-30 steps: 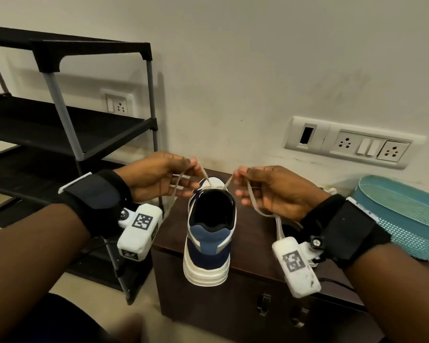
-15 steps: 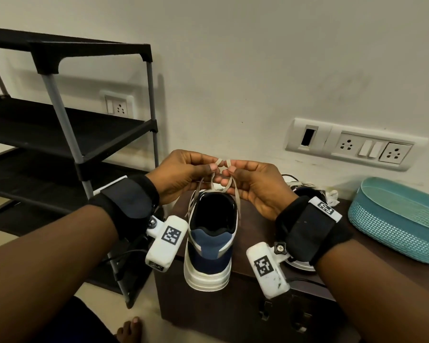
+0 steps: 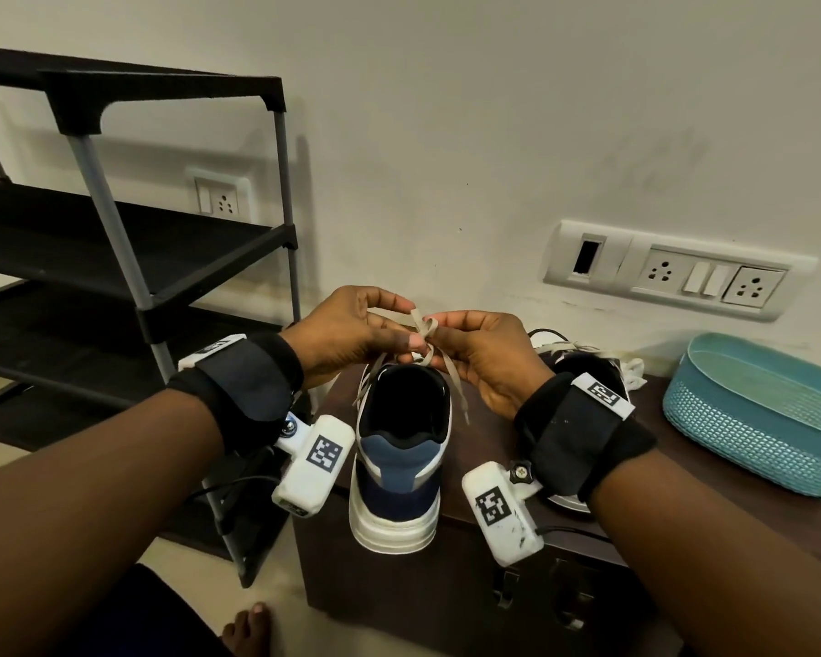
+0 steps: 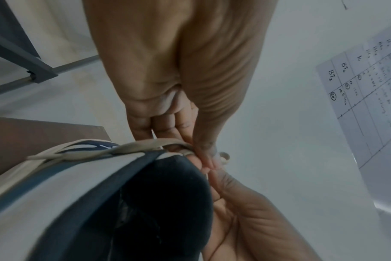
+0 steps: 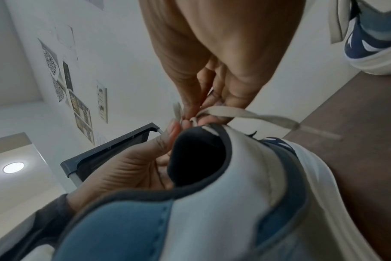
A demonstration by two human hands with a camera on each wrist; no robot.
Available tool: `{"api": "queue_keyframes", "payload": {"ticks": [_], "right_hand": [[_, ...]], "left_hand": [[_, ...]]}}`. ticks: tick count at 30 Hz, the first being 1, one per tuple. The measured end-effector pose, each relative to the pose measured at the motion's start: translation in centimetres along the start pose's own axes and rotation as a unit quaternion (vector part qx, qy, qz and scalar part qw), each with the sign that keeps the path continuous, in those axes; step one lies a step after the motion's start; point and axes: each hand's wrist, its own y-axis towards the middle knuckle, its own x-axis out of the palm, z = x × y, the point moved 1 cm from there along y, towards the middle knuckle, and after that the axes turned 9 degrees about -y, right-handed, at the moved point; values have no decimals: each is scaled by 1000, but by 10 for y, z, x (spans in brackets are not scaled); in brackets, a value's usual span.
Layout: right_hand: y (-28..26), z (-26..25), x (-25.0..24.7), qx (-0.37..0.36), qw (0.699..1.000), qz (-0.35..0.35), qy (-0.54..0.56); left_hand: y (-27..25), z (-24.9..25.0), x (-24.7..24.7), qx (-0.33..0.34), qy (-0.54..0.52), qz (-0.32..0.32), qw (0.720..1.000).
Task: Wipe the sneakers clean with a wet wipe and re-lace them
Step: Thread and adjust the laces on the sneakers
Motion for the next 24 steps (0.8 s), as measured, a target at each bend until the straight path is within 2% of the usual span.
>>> {"api": "queue_keyframes", "payload": {"ticks": [6, 14, 18, 21, 24], "right_hand": [[-1, -2, -1, -32, 997, -55, -37], [2, -2, -5, -34, 998, -43, -33], [3, -2, -2, -2, 1000, -20, -6], [4, -3, 0, 26, 1000, -5, 14], [5, -2, -3, 42, 998, 16, 42]], "left_hand": [[5, -6, -4, 1, 20, 16, 1000], [1, -3, -2, 27, 26, 13, 999], [-1, 0, 0, 47, 41, 5, 998], [-2, 3, 0, 88, 105, -1, 991], [-1, 6, 0, 142, 205, -22, 968]]}}
